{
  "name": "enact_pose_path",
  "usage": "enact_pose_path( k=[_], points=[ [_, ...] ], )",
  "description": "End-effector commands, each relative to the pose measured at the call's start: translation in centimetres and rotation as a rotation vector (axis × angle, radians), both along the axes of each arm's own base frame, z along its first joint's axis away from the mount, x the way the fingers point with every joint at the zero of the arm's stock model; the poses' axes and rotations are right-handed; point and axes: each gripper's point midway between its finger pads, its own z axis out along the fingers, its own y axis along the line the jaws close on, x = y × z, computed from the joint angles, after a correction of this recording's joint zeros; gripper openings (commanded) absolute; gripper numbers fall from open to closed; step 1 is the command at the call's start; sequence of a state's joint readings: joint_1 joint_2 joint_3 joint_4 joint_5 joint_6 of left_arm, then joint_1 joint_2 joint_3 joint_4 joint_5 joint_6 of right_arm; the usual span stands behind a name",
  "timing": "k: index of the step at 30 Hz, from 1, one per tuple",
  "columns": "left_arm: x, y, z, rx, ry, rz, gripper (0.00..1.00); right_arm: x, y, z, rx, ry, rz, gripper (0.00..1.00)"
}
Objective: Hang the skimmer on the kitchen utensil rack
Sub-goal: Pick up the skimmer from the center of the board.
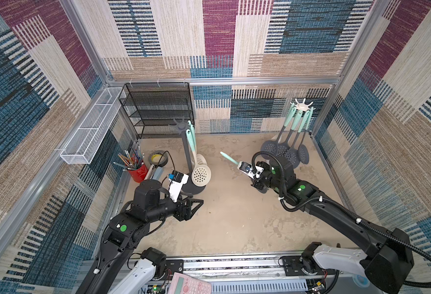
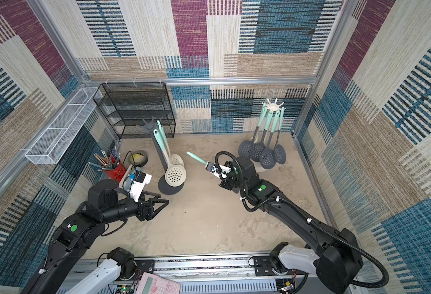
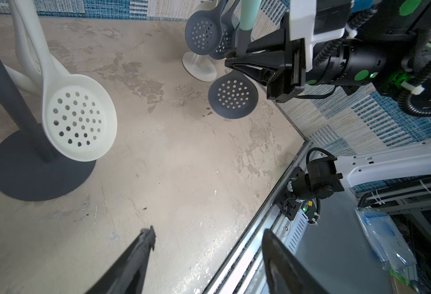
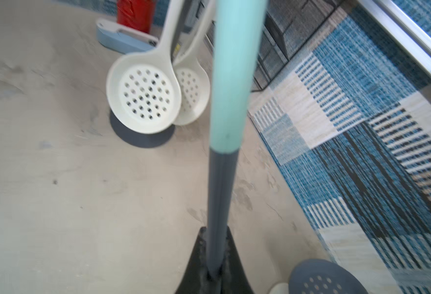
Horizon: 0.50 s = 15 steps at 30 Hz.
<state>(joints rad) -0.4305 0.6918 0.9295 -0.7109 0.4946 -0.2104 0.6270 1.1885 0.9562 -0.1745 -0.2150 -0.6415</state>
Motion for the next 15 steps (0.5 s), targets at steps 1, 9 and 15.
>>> enact_pose_path(
  k=[1,9,15],
  points=[
    [0.0,-0.8,1.2,-0.034,-0.063,-0.051,0.69,-2.9,3.0,2.7,0.186,0.102,0.196,0.0],
    [0.3,-1.4,3.3,-0.084,-0.139,-0.076,0.68,-5.9,5.9,5.0,0.404,0.256,0.42,0.0],
    [0.6,-0.9,3.9,-0.057,-0.191,-0.059,0.68,-6.7,7.3,7.0,0.528,0.331,0.508,0.0]
  ],
)
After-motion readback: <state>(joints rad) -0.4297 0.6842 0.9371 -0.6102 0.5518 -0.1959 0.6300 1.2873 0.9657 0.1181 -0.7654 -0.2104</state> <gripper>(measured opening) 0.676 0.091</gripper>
